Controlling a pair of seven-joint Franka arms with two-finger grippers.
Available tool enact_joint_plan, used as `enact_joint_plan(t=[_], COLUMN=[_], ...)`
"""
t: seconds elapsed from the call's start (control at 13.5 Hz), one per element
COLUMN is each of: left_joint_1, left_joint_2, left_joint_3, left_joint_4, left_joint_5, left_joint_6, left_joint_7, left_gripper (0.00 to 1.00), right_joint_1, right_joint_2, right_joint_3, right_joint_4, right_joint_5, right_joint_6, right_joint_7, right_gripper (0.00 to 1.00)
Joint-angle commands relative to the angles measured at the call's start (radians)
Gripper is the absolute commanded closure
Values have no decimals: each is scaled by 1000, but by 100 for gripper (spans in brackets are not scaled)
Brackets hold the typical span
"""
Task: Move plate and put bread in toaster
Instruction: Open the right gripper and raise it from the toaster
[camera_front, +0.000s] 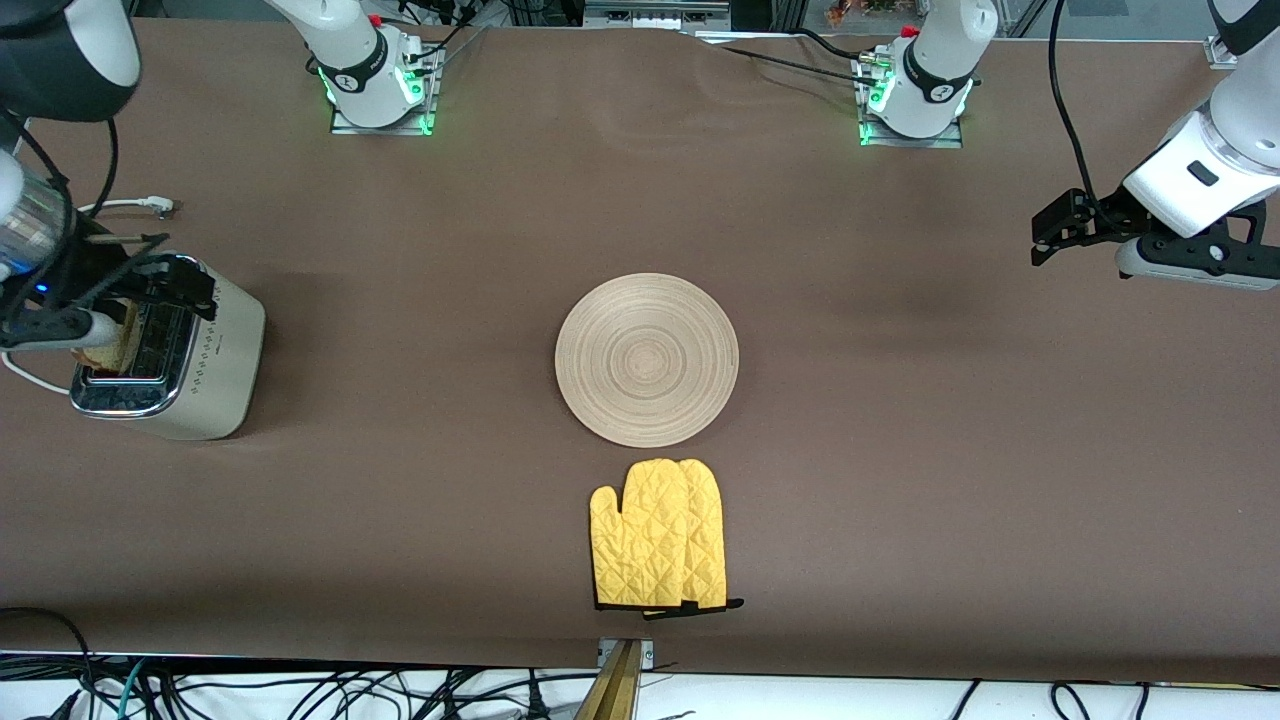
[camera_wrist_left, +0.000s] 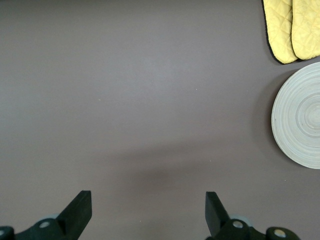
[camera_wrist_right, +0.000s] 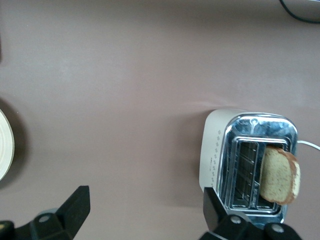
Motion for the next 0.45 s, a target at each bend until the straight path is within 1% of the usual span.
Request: enact_joint_plan(t=[0.0, 0.07, 0.37], left_joint_1=[-4, -4, -4], left_joint_2=[16, 16, 16], left_joint_3=[1, 1, 0], left_joint_4=[32, 32, 32], left_joint_5=[-12, -12, -12], left_joint_6=[-21, -21, -21], left_joint_7=[-8, -8, -8], left_gripper=[0, 0, 0], right_joint_1=[-63, -66, -61], right_joint_2=[-78, -81, -52], right_joint_3=[38, 41, 41], right_joint_4=[-115, -123, -83], right_joint_5=[12, 12, 0], right_joint_6=[22, 16, 2], right_joint_7=[8, 5, 4], right_gripper=[0, 0, 0])
